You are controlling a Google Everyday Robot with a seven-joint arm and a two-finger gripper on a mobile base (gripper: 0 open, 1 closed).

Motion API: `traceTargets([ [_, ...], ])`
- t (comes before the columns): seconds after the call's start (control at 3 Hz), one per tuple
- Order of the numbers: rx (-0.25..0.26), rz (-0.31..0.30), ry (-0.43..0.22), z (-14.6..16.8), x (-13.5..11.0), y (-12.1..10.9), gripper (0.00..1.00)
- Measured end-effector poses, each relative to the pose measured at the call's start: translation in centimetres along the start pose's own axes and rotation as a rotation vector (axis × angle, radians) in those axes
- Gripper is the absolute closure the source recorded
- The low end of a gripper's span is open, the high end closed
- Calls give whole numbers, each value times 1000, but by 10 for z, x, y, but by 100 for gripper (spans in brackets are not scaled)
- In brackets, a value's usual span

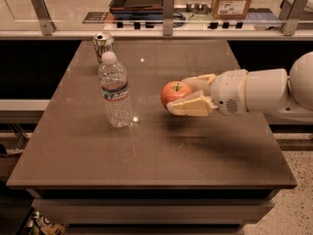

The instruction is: Move apple near water bottle

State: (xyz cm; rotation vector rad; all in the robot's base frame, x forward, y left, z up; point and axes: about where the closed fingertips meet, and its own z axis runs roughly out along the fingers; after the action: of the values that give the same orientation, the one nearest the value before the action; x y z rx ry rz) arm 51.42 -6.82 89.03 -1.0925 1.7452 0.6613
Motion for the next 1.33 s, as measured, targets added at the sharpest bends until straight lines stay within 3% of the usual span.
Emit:
traceTargets([
  [0.33, 1, -14, 9, 19, 1, 18, 100],
  [1.0, 56, -22, 39, 48, 24, 33, 100],
  [1.33, 54, -23, 39, 49, 23, 34, 84],
])
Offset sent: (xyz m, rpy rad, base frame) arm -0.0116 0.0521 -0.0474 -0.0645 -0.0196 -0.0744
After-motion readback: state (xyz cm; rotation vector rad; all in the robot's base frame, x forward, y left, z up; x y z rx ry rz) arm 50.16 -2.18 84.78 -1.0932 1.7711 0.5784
